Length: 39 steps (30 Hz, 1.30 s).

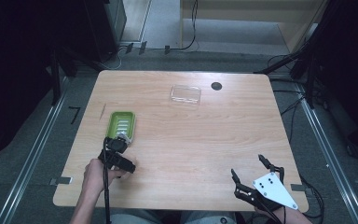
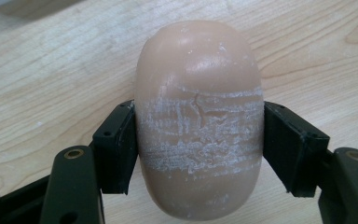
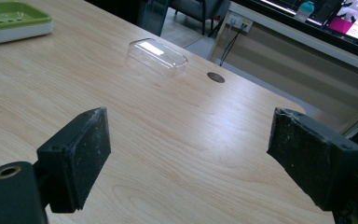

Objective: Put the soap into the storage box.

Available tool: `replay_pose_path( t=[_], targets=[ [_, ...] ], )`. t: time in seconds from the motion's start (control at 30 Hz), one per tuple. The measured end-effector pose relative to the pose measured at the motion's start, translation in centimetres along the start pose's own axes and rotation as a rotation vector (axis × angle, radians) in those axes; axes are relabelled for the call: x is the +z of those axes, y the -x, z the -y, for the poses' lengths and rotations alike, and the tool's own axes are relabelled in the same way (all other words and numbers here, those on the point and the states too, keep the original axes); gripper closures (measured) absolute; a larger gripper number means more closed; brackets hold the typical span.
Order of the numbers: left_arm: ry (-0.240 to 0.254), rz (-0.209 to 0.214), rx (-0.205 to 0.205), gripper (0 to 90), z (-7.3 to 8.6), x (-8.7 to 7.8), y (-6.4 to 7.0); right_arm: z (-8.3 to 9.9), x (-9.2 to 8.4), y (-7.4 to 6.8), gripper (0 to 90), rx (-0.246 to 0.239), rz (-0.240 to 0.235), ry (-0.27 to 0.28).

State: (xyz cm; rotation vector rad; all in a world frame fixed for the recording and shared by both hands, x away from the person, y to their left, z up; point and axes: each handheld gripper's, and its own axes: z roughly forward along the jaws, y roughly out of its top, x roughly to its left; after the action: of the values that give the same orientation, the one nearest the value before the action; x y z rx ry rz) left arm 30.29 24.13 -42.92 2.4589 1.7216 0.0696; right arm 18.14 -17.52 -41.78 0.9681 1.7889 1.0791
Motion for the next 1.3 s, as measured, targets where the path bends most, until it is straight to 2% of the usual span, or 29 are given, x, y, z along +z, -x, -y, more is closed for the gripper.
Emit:
replay_pose_path(
  t=[0.4,1.3],
  targets=[
    [0.012,0.002,0.006,33.7,-0.6,-0.6,-0.6,0.0,0.0,-0.1,13.2,-0.003,0.001,-0.002],
    [0.063,0.016,-0.021,33.8,-2.0,-2.1,-2.1,0.0,0.2,-0.1,13.2,-0.013,-0.006,-0.006]
  ],
)
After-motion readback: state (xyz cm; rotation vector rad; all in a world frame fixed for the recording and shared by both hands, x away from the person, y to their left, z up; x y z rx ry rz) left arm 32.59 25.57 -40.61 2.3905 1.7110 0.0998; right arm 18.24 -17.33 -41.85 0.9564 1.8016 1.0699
